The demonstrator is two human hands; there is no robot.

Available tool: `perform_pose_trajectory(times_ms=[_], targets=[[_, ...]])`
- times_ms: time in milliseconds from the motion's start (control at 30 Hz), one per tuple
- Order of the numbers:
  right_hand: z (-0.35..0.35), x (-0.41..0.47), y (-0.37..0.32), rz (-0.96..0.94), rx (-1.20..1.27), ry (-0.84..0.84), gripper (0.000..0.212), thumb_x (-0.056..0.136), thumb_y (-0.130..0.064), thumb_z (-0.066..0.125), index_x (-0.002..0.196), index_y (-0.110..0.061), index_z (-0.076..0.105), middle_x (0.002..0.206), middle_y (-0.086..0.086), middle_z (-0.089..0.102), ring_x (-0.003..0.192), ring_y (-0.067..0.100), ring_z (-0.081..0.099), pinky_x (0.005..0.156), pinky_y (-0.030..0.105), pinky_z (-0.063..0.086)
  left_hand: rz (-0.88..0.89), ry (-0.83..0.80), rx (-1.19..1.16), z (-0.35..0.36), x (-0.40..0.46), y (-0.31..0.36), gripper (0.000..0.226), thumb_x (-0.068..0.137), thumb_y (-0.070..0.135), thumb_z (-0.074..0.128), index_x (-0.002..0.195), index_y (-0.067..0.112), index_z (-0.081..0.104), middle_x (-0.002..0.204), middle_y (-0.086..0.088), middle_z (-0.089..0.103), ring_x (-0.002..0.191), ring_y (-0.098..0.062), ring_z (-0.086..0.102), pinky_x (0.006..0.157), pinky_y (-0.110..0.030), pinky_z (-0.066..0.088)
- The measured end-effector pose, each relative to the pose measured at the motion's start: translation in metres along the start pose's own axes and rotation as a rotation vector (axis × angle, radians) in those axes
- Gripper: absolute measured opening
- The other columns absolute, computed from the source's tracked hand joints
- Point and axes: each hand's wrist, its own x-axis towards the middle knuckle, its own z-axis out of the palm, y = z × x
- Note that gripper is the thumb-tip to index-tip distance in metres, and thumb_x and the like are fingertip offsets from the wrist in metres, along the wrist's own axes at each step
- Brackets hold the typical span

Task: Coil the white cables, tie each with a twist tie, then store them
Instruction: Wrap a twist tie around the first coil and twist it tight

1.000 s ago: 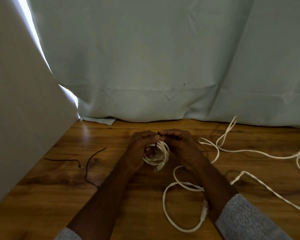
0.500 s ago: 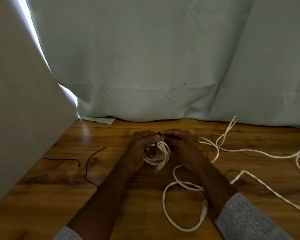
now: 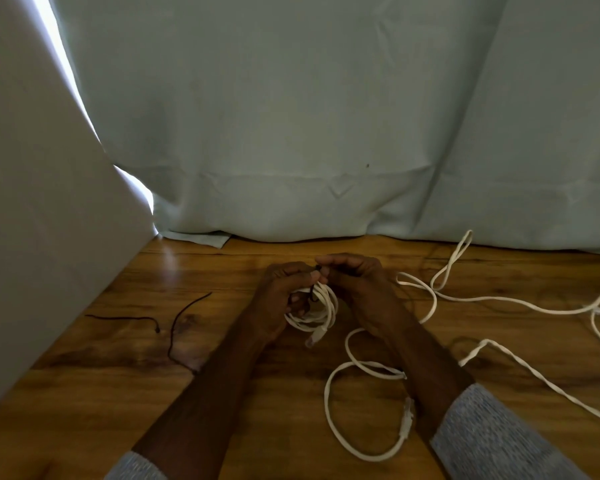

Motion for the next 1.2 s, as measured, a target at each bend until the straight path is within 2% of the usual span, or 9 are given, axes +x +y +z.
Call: perform_pose_trajectory(times_ms=[300,433,500,600,700,800,1000,1067,1200], targets=[[0.000,0.004,0.003,-0.081,-0.037,0.025,0.025,0.082,0.008,0.068,0.099,-0.009,0.075,0.092,0.012,0.078,0.084,0.021,0.074,0.076,0.029,0.059,0.026,0.051,0.090,0.005,-0.001,0.008,0.016,0.091,-0.006,0.055,0.081,-0.003,0.067,0.049,0.004,0.061,0.036,-0.001,0.048,0.038,-0.015,0.035],[-0.001,0.003,0.001,-0.147,-0.077,0.001,0.021,0.083,0.004,0.071,0.095,-0.011,0.080,0.096,0.016,0.077,0.090,0.029,0.073,0.081,0.035,0.059,0.068,0.103,0.174,0.002,0.001,0.005,0.024,0.089,-0.001,0.063,0.070,0.010,0.074,0.059,-0.004,0.063,0.048,-0.015,0.053,0.044,-0.021,0.035],[-0.001,0.003,-0.001,-0.190,-0.158,-0.006,0.019,0.085,0.008,0.068,0.098,-0.004,0.077,0.095,0.015,0.076,0.092,0.027,0.073,0.082,0.033,0.059,0.104,0.137,0.244,0.002,0.002,0.004,0.025,0.088,0.002,0.065,0.069,0.014,0.075,0.063,-0.003,0.065,0.053,-0.019,0.055,0.045,-0.023,0.037],[0.002,0.004,-0.001,-0.262,-0.345,0.041,0.022,0.087,0.008,0.068,0.096,-0.009,0.077,0.088,-0.003,0.076,0.086,0.014,0.072,0.077,0.026,0.056,0.154,0.171,0.318,0.005,0.003,0.005,0.017,0.088,0.000,0.066,0.075,0.006,0.075,0.061,0.002,0.065,0.050,-0.008,0.057,0.046,-0.020,0.040],[0.000,0.007,0.002,-0.344,-0.572,0.088,0.016,0.090,-0.002,0.068,0.092,-0.015,0.075,0.093,-0.003,0.071,0.089,0.011,0.068,0.077,0.026,0.054,0.216,0.181,0.378,0.007,0.004,0.005,0.013,0.087,-0.004,0.067,0.079,0.001,0.075,0.057,0.010,0.065,0.047,0.002,0.056,0.048,-0.012,0.040],[0.003,0.005,0.005,-0.406,-0.728,0.120,0.010,0.093,-0.011,0.063,0.095,-0.018,0.069,0.096,-0.004,0.068,0.090,0.004,0.064,0.073,0.018,0.051,0.273,0.182,0.440,0.006,0.005,0.003,0.013,0.087,-0.002,0.067,0.077,0.000,0.076,0.062,0.007,0.069,0.056,-0.001,0.062,0.053,-0.013,0.043],[0.010,0.002,0.009,-0.397,-0.659,0.220,0.011,0.098,-0.009,0.061,0.095,-0.018,0.067,0.093,0.000,0.068,0.086,0.009,0.066,0.071,0.021,0.053,0.353,0.198,0.482,0.005,0.009,-0.001,0.011,0.087,0.003,0.070,0.079,0.002,0.077,0.071,-0.008,0.072,0.069,-0.022,0.069,0.063,-0.030,0.052],[0.011,0.001,0.008,-0.434,-0.668,0.228,0.009,0.098,-0.008,0.061,0.094,-0.014,0.067,0.092,0.000,0.066,0.085,0.009,0.065,0.070,0.018,0.050,0.360,0.210,0.485,0.005,0.010,-0.002,0.012,0.086,0.004,0.071,0.076,0.004,0.076,0.069,-0.006,0.072,0.065,-0.017,0.068,0.062,-0.029,0.051],[0.014,0.001,0.007,-0.499,-0.715,0.250,0.009,0.098,-0.008,0.061,0.094,-0.014,0.066,0.091,-0.002,0.064,0.086,0.011,0.064,0.071,0.026,0.053,0.371,0.248,0.460,0.009,0.010,-0.003,0.014,0.086,0.005,0.071,0.073,0.001,0.075,0.066,-0.007,0.070,0.062,-0.010,0.065,0.060,-0.024,0.049]])
